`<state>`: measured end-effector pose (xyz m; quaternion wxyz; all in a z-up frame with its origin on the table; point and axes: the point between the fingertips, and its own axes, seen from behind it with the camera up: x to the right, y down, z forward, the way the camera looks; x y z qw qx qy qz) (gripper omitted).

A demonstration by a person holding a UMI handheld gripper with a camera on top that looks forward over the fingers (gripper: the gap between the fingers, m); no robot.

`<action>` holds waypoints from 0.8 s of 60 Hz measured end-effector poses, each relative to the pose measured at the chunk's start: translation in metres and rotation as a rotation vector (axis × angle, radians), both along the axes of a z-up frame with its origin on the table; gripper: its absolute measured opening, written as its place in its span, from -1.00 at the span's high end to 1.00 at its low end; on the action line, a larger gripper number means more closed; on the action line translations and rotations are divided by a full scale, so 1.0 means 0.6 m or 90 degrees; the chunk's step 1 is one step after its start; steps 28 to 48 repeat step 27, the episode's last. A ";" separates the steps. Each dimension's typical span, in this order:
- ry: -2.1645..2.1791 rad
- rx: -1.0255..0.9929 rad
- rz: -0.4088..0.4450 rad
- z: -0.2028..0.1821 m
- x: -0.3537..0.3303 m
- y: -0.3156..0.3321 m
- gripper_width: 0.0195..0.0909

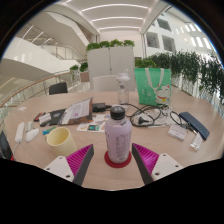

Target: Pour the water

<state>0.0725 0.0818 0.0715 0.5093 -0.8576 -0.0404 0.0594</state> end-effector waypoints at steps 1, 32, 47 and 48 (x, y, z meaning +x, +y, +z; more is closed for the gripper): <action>-0.003 -0.001 -0.003 0.005 0.000 -0.011 -0.80; -0.034 0.051 -0.088 0.243 -0.132 -0.323 -0.82; -0.034 0.051 -0.088 0.243 -0.132 -0.323 -0.82; -0.034 0.051 -0.088 0.243 -0.132 -0.323 -0.82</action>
